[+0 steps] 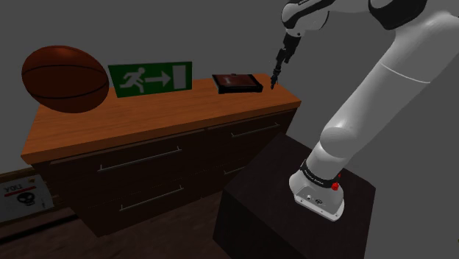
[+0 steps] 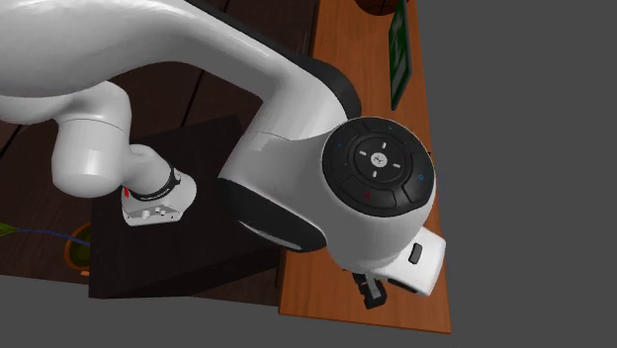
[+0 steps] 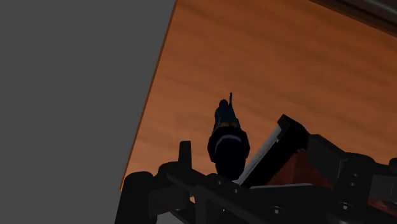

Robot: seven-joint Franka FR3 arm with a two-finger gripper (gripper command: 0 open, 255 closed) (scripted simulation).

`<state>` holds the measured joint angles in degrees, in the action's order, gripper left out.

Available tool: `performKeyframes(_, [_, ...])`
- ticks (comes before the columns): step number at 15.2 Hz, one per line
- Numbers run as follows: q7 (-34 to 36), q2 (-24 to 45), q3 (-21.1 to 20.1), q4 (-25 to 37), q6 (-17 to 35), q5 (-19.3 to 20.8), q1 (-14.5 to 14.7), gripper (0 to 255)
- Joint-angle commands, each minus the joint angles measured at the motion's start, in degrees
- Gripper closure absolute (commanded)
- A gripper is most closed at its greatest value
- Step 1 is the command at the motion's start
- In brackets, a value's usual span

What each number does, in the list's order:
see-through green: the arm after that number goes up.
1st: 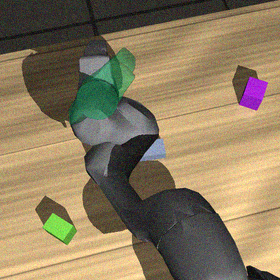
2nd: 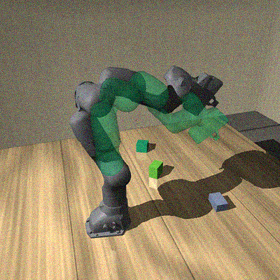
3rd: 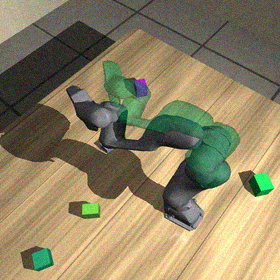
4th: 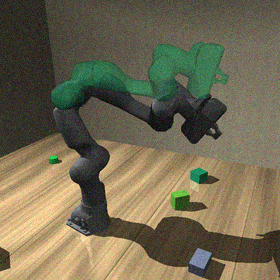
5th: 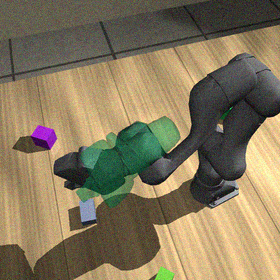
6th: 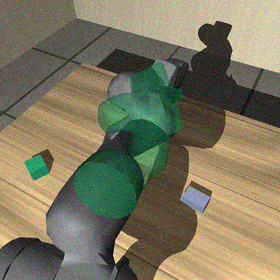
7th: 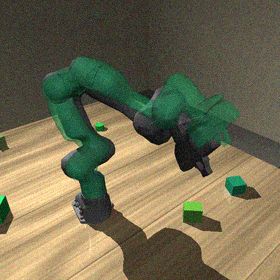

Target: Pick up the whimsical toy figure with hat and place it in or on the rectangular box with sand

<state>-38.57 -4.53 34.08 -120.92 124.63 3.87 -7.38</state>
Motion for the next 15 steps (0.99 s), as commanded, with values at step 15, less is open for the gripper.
performKeyframes(15, [-2.88, 4.69, 1.0, -1.84, 5.86, -3.26, -0.49, 0])
